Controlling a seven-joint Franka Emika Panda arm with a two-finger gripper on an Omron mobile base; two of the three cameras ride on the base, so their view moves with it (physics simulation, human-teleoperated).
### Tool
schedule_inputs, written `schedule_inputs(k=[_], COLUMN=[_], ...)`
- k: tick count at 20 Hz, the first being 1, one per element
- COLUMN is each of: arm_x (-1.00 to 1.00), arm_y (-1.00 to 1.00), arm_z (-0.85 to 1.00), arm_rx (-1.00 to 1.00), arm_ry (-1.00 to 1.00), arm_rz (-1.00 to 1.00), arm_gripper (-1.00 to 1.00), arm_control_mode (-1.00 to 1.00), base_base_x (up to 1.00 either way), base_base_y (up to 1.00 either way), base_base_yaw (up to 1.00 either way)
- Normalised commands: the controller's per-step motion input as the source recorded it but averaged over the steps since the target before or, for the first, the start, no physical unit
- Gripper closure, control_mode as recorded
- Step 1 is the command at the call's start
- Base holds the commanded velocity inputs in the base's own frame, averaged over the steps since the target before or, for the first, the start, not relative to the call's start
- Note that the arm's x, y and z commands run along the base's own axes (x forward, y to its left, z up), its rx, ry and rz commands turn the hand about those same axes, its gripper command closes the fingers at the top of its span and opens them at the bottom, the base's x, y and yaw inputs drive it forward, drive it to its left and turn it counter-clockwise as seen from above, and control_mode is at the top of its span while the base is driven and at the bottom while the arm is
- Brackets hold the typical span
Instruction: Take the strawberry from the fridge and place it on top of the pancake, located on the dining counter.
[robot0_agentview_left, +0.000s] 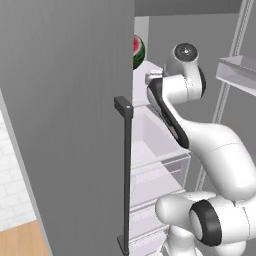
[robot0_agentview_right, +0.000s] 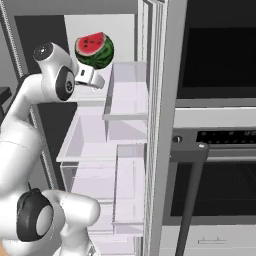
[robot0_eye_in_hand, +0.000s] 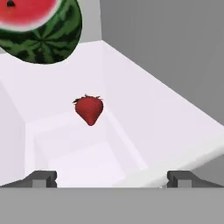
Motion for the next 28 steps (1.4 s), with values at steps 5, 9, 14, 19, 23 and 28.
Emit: schedule_inputs(k=[5, 9, 14, 19, 23, 28], arm_x=[0.34, 0.32, 0.46, 0.52, 0.49, 0.47], arm_y=[0.00, 0.00, 0.00, 0.00, 0.00, 0.00], arm_z=[-0.12, -0.34, -0.22, -0.09, -0.09, -0.11], arm_rx=[0.00, 0.00, 0.00, 0.00, 0.00, 0.00], arm_ry=[0.01, 0.00, 0.00, 0.00, 0.00, 0.00], arm_rz=[0.07, 0.11, 0.09, 0.06, 0.04, 0.01], arm_gripper=[-1.00, -1.00, -1.00, -1.00, -1.00, -1.00], arm_control_mode=[-1.00, -1.00, -1.00, -1.00, -1.00, -1.00], base_base_x=[0.00, 0.00, 0.00, 0.00, 0.00, 0.00], base_base_y=[0.00, 0.00, 0.00, 0.00, 0.00, 0.00], base_base_yaw=[0.00, 0.00, 0.00, 0.00, 0.00, 0.00])
